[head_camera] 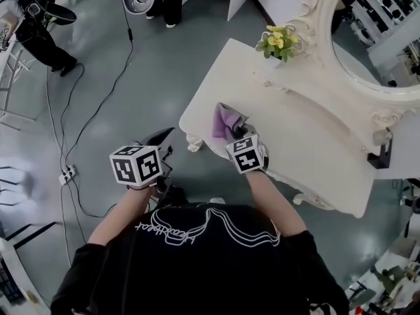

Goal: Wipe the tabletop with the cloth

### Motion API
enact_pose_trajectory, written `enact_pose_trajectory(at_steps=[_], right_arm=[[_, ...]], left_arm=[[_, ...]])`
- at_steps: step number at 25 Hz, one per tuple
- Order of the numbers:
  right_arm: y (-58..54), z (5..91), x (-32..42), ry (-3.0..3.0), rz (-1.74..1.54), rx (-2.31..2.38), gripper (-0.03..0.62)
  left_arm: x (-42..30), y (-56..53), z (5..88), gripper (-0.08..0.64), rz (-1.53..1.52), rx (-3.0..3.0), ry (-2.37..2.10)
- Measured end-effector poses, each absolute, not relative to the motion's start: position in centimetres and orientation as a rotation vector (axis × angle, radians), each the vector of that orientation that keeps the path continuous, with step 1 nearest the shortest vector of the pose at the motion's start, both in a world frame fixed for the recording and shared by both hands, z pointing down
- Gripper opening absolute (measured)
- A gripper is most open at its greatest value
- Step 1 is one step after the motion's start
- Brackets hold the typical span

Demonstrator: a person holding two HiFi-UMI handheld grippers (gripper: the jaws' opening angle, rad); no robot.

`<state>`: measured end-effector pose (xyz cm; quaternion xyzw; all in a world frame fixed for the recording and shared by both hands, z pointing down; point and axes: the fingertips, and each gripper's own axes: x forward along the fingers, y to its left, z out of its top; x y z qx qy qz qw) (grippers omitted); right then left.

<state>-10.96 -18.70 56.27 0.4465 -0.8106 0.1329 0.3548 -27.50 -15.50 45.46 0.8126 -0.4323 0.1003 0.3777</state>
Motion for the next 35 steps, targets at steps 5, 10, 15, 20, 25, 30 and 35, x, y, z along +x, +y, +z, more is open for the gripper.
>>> enact_pose_trajectory(at_steps=[5, 10, 15, 20, 25, 30, 35], right_arm=[[-18.3, 56.3, -9.6, -2.09, 0.354, 1.157, 0.055], [-17.7, 56.2, -8.6, -2.08, 0.361, 1.176, 0.055], [-17.0, 56.3, -7.1, -2.07, 0.37, 1.2, 0.055], [-15.9, 56.1, -5.2, -2.058, 0.39, 1.236, 0.055], [-14.7, 56.2, -3.0, -2.047, 0.406, 1.279, 0.055], [-13.6, 56.0, -1.0, -2.035, 0.421, 1.311, 0.055], [-12.3, 56.1, 0.8, -2.023, 0.433, 1.331, 0.055]], left_arm=[[-25.9, -14.9, 45.7, 0.005, 0.279, 2.093, -1.074], [-25.1, -14.2, 45.7, 0.005, 0.29, 2.105, -1.057], [-24.2, -13.8, 45.8, 0.005, 0.288, 2.11, -1.043], [-23.1, -13.0, 46.2, 0.005, 0.288, 2.107, -1.029], [-21.3, -12.0, 47.0, 0.005, 0.302, 2.104, -0.999], [-19.0, -11.2, 46.9, 0.005, 0.323, 2.121, -0.967], [-17.5, -10.2, 46.8, 0.005, 0.328, 2.133, -0.956]])
